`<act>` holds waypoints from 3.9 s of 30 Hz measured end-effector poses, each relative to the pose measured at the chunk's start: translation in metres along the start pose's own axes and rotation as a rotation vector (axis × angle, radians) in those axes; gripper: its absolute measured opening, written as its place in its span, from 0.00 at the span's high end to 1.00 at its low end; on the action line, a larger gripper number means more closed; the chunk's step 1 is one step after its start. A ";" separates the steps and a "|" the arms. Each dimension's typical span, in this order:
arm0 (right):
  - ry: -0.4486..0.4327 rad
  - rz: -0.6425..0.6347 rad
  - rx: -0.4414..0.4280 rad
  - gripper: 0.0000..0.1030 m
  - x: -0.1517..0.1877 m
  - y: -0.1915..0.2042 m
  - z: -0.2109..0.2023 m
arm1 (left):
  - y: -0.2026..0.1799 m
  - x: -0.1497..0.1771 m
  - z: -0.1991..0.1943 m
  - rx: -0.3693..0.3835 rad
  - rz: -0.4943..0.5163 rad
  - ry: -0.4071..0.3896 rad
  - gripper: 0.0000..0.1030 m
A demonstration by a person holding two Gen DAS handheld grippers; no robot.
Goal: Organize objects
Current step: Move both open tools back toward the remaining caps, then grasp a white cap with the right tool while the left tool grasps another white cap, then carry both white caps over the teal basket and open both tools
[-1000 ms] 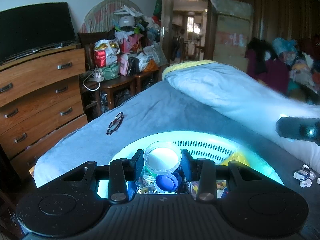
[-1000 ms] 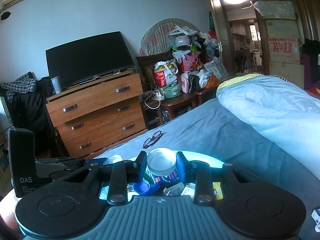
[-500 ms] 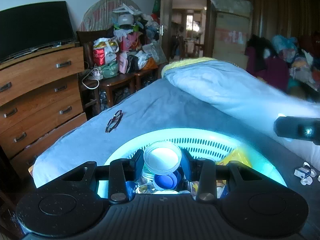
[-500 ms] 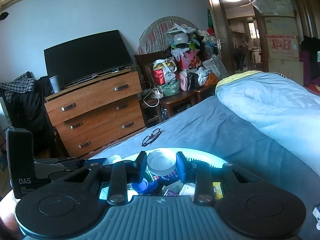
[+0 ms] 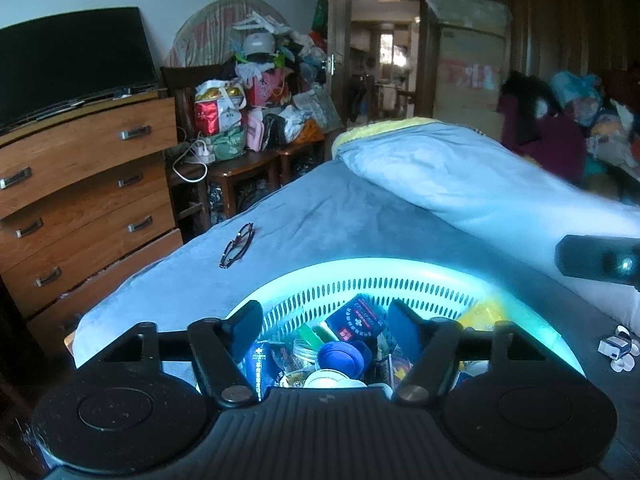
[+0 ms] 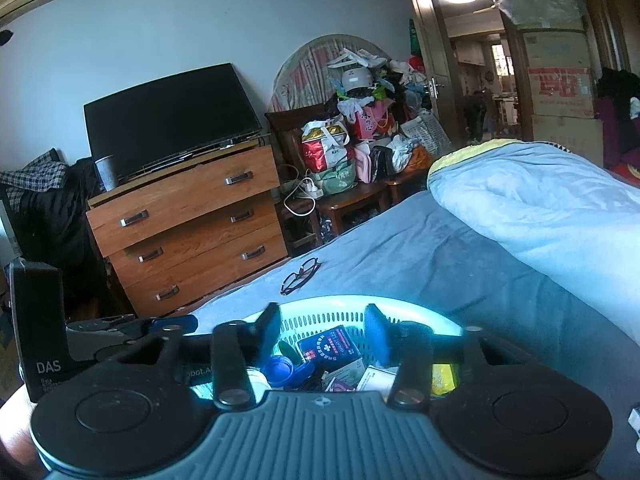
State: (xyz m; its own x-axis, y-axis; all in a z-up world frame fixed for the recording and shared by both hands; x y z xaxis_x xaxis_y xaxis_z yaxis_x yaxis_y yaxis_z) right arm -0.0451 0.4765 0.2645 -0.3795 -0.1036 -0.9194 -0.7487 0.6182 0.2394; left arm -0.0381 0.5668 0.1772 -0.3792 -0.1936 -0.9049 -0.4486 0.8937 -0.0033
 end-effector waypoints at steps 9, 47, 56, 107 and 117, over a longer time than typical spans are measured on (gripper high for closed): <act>-0.099 0.000 0.031 0.03 -0.002 -0.010 -0.009 | -0.002 -0.003 -0.003 -0.043 0.017 -0.050 0.00; 0.096 0.177 0.693 0.48 0.226 -0.515 -0.127 | -0.394 0.157 0.007 0.777 0.290 0.075 0.20; -0.073 0.280 0.724 0.67 0.218 -0.493 -0.184 | -0.466 0.197 0.054 0.850 0.261 0.167 0.40; -0.276 0.085 0.311 0.67 0.005 -0.194 -0.190 | -0.236 -0.002 -0.066 0.337 0.125 -0.200 0.62; -0.221 0.047 0.087 0.67 -0.084 -0.066 -0.101 | -0.075 -0.063 -0.059 0.128 0.047 -0.196 0.62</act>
State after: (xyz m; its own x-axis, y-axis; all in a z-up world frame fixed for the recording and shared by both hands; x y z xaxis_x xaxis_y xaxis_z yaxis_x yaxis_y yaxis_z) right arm -0.0187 0.3653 0.3575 -0.2771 0.0942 -0.9562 -0.6798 0.6841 0.2644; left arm -0.0283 0.4876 0.2594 -0.2272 -0.0789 -0.9707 -0.3233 0.9463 -0.0013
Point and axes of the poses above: each gripper's, at about its wrist camera, not at the fingertips, and z roughly the way its jaws point, y to its left, x to its underside, the point moved 10 cm from there along z, roughly the way its jaws point, and after that the axes turned 6 degrees about -y, right-handed, at the moved point
